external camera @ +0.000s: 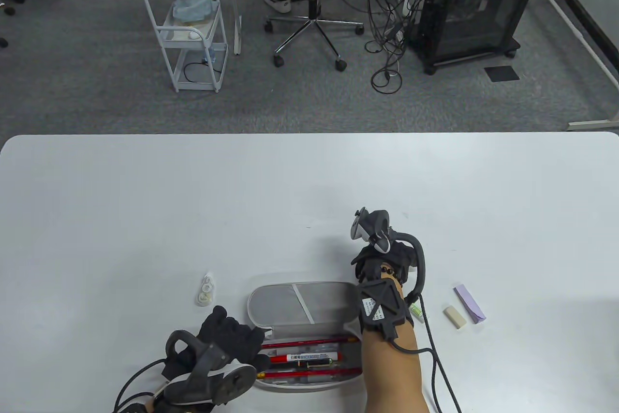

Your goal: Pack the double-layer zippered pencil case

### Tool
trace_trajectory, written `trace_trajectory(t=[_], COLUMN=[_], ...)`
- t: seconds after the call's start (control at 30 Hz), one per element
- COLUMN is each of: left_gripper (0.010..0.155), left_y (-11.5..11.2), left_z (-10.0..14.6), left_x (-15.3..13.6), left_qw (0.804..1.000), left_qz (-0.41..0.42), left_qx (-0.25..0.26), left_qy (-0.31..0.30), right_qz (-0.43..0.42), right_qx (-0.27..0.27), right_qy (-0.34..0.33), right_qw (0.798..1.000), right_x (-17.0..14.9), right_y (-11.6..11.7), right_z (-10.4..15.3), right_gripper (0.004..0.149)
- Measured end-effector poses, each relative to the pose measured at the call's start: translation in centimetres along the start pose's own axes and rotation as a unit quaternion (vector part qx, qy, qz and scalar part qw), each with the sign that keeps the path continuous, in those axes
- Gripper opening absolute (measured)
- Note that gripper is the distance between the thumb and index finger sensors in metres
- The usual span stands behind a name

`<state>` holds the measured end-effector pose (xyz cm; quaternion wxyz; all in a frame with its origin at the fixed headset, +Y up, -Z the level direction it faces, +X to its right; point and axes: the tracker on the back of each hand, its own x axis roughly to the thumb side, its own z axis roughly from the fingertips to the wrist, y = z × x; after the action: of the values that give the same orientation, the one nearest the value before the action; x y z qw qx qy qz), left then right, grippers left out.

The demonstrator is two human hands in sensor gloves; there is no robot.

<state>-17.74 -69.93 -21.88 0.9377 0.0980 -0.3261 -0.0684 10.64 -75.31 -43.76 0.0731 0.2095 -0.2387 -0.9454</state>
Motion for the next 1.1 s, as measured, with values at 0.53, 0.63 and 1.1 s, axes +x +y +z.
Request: trace_trajectory(t=[0.53,0.63,1.1], left_gripper=[0.055,0.055,0.056], left_y=[0.2,0.1,-0.1], left_z=[0.1,0.1,0.1], left_x=[-2.7,-3.2,-3.1], left_qw=[0.999,0.999,0.998], left_qz=[0.003,0.016,0.011], left_qx=[0.010,0.007,-0.002], left_qy=[0.042,0.052,0.063], right_qz=[0.018,0.044,0.199], right_qx=[-0.341,-0.409,-0.424], right_qy=[-0.236,-0.318,-0.423], right_qw=[0.910,0.854,0.775], right_x=[-3.1,-2.7,1.5], right_y=[-3.7,-2.0,8.9], right_z=[12.9,18.2,23.5], right_gripper=[0.057,0.057,0.058])
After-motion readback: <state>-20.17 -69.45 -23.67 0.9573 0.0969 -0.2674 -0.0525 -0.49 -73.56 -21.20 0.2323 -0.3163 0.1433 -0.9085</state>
